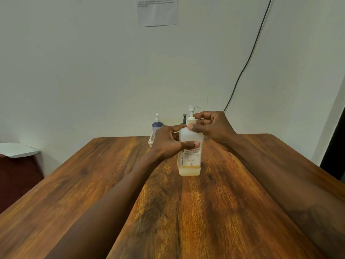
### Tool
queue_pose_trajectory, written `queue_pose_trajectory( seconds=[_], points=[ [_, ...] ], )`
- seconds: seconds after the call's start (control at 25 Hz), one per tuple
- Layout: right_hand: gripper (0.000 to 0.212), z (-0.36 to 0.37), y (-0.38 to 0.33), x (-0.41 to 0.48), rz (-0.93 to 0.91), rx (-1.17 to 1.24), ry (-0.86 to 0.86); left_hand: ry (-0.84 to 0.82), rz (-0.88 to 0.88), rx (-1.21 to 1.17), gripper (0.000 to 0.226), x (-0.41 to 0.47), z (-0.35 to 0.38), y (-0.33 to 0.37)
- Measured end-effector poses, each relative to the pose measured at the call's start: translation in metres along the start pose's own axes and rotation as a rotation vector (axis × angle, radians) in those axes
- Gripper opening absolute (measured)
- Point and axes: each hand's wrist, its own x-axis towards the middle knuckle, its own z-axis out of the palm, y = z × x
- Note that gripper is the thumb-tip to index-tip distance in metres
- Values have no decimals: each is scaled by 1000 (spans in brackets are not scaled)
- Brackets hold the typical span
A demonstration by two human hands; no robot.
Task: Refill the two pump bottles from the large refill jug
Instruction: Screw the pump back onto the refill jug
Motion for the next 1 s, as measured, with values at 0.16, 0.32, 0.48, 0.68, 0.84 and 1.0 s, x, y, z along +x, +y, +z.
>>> queue_pose_trajectory(
  seconds=[0.16, 0.32, 0.48, 0.68, 0.84, 1.0],
  points=[
    [56, -2, -12, 4, 36, -1, 88, 89, 100, 174, 58, 3, -4, 2],
    [82, -4, -21, 4, 135, -143, 28, 102, 58, 266, 62, 3, -2, 6],
    [50, -11, -25, -2, 133, 161, -131, 100, 16, 89, 58, -1, -9, 8],
    [34, -15, -23, -5, 36, 115, -195, -4, 49, 74, 61, -6, -8, 16],
    [29, -10, -23, -10, -39, -14, -95, 25, 30, 169, 63, -4, -6, 17],
    [29, 4, -12, -19, -57, -34, 56, 62, 38, 215, 61, -5, -3, 16]
  ],
)
